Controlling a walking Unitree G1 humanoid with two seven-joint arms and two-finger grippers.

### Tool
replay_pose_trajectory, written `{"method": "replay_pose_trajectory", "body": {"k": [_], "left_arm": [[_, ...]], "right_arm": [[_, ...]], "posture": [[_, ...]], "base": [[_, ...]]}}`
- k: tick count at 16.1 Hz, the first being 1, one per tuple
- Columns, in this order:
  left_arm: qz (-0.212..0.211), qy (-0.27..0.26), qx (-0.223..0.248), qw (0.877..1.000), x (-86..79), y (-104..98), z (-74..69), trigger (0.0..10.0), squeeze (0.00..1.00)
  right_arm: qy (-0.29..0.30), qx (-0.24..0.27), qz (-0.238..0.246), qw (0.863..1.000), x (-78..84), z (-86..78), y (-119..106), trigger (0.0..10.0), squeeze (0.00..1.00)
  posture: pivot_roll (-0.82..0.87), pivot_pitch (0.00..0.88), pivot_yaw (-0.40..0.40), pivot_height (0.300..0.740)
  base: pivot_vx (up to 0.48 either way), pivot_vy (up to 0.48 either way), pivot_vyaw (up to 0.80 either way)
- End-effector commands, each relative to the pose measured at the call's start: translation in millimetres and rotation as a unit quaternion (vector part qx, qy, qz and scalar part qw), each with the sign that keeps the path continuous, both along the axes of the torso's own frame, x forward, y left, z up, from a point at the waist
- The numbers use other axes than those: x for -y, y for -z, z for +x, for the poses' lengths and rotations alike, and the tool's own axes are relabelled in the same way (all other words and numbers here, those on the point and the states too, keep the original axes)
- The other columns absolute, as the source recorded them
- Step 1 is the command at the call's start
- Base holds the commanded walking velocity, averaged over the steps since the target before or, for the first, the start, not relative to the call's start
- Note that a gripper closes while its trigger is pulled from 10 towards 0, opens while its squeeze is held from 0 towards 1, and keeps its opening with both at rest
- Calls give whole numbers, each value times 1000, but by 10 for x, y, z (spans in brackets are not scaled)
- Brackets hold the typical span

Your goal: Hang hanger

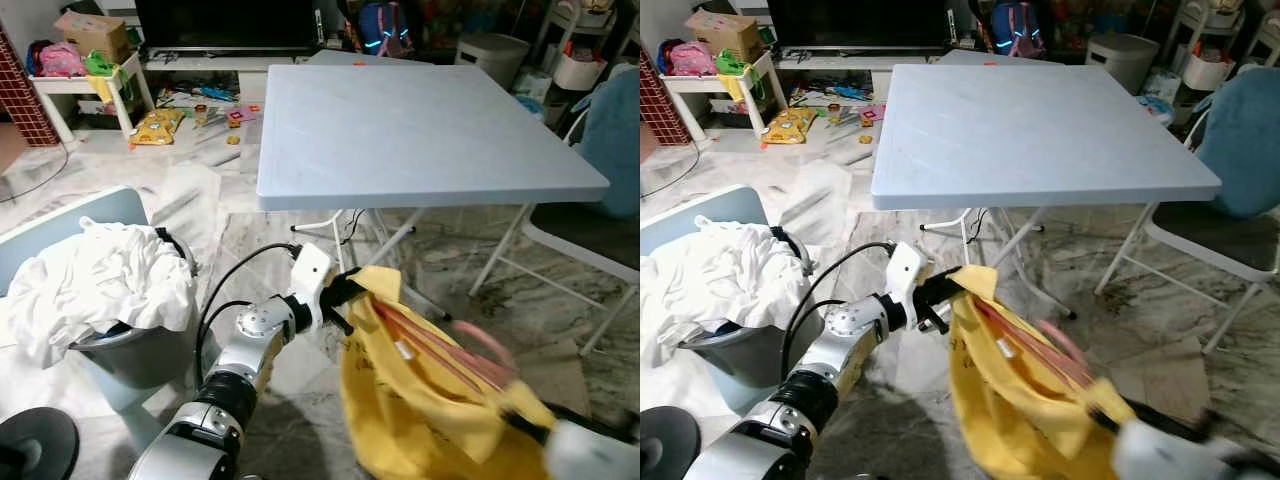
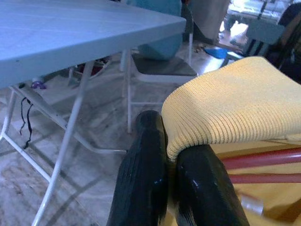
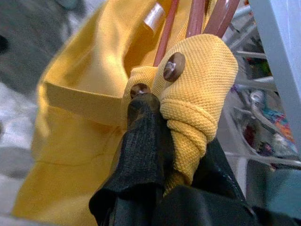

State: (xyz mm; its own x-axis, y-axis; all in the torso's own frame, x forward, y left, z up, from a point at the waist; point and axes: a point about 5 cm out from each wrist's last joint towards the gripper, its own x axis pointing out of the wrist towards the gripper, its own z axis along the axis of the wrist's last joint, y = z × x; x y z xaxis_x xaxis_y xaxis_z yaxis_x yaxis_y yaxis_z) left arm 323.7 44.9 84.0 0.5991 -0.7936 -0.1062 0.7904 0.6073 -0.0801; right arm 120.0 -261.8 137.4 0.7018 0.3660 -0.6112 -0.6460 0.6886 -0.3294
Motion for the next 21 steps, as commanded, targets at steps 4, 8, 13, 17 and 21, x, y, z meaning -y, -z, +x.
{"method": "replay_pose_trajectory", "body": {"k": [4,8,13,17,21], "left_arm": [[-6,-41,9,999,-229,-103,128,0,0],[4,-18,-9,1000,-237,-51,100,0,0],[20,-28,-6,999,-212,-38,104,0,0],[10,-33,9,999,-183,-155,156,0,0],[23,-31,2,999,-222,-97,132,0,0]], "right_arm": [[15,-51,0,999,319,-296,-213,10000,0],[-3,-44,-2,999,415,-374,-474,10000,0],[-32,-73,-73,994,381,-321,-324,10000,0],[-29,-32,-134,990,297,-85,-123,10000,0],[16,22,-181,983,487,58,-236,10000,0]], "posture": [[-93,0,-15,740],[-99,0,-13,740],[-93,0,-17,740],[-79,0,-23,740],[-82,0,-26,740]], "base": [[0,0,0],[0,0,0],[0,0,0],[0,0,0],[0,0,0]]}}
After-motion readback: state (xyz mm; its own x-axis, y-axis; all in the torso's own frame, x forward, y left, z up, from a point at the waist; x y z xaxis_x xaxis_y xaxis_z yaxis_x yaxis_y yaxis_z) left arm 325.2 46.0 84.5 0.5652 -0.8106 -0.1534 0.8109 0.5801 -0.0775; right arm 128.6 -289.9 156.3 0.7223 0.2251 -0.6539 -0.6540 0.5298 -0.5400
